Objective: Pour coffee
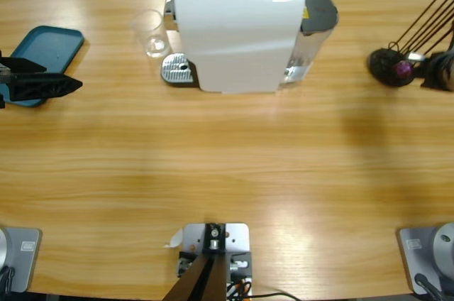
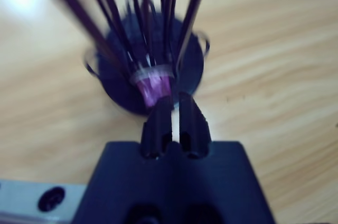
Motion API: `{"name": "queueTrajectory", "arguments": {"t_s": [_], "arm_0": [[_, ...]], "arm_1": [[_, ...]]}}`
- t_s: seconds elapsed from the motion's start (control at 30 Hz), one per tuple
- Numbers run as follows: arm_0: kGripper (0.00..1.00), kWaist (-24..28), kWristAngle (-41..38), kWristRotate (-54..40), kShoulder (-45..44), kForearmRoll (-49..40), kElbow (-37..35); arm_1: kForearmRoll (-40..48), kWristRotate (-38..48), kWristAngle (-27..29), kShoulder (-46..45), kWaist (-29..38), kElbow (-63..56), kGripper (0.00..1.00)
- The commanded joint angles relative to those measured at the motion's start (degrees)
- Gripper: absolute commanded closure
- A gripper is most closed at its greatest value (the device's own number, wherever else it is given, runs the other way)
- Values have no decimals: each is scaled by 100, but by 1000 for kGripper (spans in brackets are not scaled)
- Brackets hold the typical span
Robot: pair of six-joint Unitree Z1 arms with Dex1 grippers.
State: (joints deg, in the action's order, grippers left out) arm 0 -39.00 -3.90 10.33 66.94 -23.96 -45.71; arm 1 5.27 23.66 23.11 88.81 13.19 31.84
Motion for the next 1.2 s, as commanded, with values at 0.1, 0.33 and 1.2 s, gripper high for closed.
{"name": "queueTrajectory", "arguments": {"t_s": [0.1,0.33,1.2], "arm_0": [[9,51,-94,17,162,92,230],[9,51,-94,13,179,95,238],[9,51,-103,13,285,102,238]], "arm_1": [[-395,-142,7,-409,-71,240,520],[-147,58,-87,112,-71,136,309],[542,174,-123,869,-71,-89,535]]}}
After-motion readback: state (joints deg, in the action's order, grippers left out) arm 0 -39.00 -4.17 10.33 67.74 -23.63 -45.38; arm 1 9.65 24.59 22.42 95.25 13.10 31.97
